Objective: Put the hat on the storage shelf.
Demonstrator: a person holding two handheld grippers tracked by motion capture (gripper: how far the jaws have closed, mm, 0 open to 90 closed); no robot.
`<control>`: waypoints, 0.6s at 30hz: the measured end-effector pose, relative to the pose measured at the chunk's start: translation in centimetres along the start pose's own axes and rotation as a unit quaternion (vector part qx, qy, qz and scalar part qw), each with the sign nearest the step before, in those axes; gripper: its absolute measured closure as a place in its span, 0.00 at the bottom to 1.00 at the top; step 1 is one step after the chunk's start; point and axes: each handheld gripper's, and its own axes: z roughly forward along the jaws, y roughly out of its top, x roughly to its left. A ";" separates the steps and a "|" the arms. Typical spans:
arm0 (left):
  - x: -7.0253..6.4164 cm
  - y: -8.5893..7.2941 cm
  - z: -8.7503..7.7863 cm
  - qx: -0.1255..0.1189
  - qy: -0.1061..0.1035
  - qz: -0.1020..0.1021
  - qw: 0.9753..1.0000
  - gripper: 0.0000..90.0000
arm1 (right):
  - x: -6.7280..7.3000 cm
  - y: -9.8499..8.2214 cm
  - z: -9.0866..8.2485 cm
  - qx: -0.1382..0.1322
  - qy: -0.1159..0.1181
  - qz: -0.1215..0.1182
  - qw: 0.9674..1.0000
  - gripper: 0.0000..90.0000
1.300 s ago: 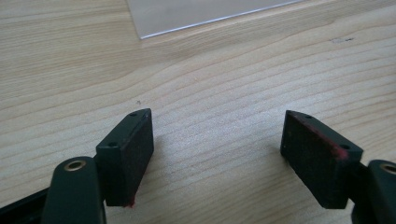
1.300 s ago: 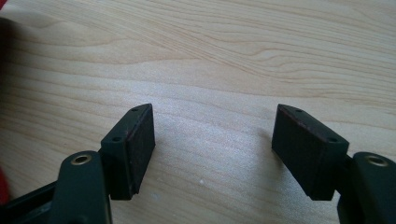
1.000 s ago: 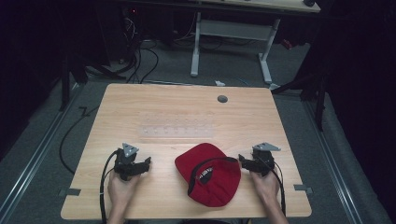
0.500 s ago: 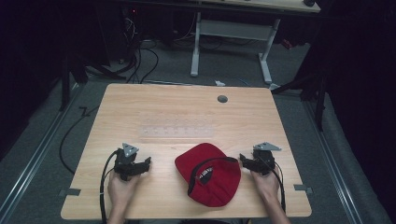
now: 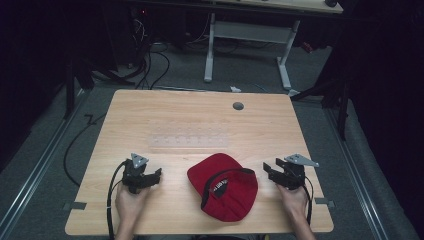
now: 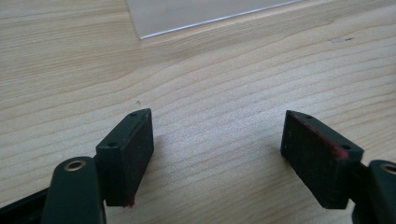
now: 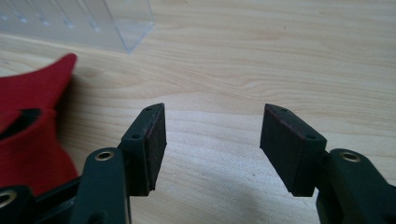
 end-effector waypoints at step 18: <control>0.0 0.0 0.0 0.001 -0.001 0.001 1.000 0.28 | 4.8 1.4 -2.4 -0.019 0.111 -0.071 0.991 0.32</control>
